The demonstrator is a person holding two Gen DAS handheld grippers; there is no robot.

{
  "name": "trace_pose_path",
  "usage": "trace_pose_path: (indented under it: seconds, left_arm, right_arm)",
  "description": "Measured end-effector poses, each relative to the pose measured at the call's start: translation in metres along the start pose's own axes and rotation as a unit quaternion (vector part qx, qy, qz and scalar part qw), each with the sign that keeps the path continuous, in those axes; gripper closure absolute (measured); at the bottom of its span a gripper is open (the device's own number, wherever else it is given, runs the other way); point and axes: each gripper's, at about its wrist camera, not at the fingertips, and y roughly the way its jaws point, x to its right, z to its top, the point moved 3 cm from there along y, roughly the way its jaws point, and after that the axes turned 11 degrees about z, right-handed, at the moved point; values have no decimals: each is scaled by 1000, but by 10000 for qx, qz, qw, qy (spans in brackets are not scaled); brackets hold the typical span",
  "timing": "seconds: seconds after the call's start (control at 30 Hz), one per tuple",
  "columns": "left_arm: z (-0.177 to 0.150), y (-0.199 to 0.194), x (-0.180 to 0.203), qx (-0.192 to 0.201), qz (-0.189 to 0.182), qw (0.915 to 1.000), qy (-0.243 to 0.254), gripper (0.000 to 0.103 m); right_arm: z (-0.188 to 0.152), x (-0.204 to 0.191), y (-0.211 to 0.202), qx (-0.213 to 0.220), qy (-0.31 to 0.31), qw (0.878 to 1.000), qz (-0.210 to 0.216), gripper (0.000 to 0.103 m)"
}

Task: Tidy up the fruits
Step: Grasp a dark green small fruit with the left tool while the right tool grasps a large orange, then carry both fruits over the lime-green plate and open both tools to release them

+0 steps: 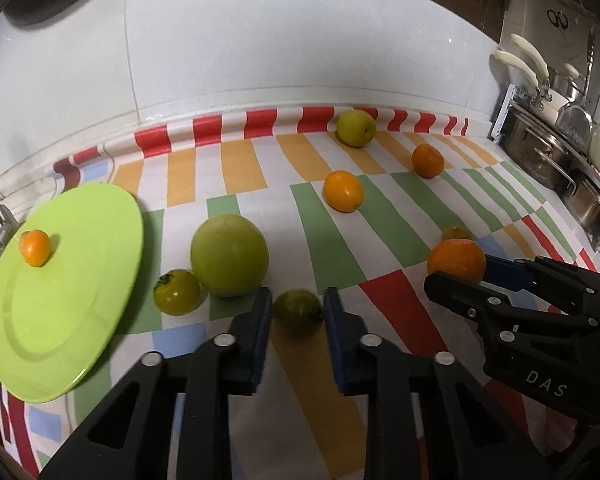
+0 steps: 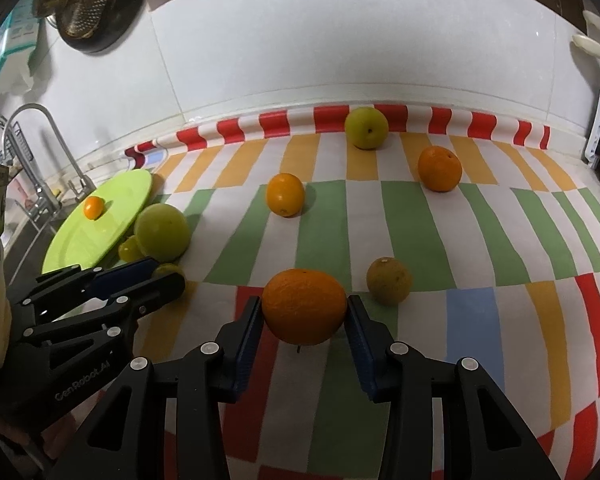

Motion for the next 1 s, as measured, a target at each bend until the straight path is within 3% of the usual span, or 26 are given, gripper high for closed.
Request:
trace_pose_path:
  seconds: [0.3, 0.47, 1.0]
  left_arm:
    - [-8, -1, 1, -53, -8, 10000, 53, 76]
    - [-12, 15, 6, -318, -102, 9993, 142, 75]
    - [-7, -16, -2, 33, -33, 10000, 33, 76]
  right_arm:
    - [-4, -18, -16, 110, -150, 9998, 10, 60]
    - [-5, -18, -19, 127, -154, 9998, -23, 60]
    - [-3, -23, -24, 170, -220, 9996, 7, 60]
